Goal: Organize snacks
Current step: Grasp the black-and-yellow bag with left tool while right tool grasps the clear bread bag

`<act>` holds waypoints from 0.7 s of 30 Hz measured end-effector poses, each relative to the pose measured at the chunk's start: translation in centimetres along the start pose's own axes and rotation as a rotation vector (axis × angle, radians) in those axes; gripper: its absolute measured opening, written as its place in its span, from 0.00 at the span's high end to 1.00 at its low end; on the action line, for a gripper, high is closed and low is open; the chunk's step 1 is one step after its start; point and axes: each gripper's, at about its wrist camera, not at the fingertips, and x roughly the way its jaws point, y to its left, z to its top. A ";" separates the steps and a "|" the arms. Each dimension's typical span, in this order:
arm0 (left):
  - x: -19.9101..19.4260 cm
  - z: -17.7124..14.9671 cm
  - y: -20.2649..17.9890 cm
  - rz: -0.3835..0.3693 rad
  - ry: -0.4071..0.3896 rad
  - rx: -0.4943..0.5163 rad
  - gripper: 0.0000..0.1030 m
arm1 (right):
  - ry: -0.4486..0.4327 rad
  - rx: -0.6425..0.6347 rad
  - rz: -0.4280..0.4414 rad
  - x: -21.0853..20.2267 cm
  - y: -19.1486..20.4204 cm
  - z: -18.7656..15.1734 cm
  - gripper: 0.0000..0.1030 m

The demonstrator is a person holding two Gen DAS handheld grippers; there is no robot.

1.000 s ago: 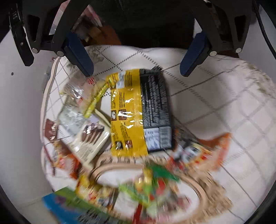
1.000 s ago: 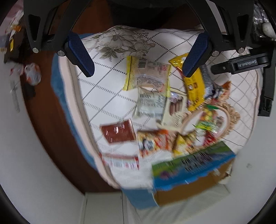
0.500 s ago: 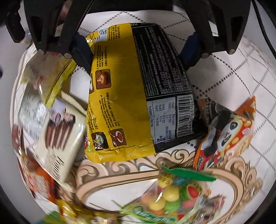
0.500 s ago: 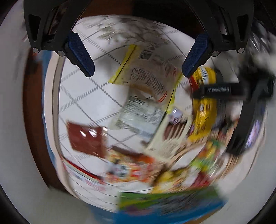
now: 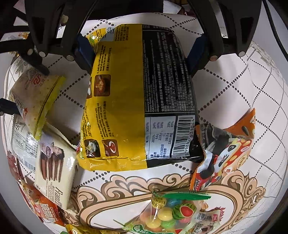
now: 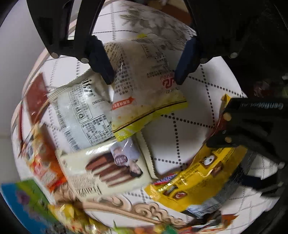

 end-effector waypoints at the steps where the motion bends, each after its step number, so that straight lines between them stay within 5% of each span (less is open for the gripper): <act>1: 0.4 0.0 0.2 -0.001 0.002 -0.001 0.13 | -0.003 0.048 0.023 -0.1 -0.7 0.0 0.34; 6: 2.0 1.7 1.1 0.002 0.006 -0.006 0.12 | 0.011 0.598 0.292 0.3 -7.1 -3.0 0.35; 10: 3.7 2.5 0.6 0.017 0.011 -0.010 0.12 | -0.011 0.903 0.488 1.7 -10.1 -6.4 0.32; 13: 5.4 5.0 -0.8 0.029 0.005 -0.023 0.13 | -0.049 0.898 0.457 1.4 -9.9 -7.4 0.18; 21: 4.1 3.4 -2.0 0.053 -0.035 -0.024 0.18 | -0.093 0.713 0.238 -0.7 -6.0 -4.3 0.17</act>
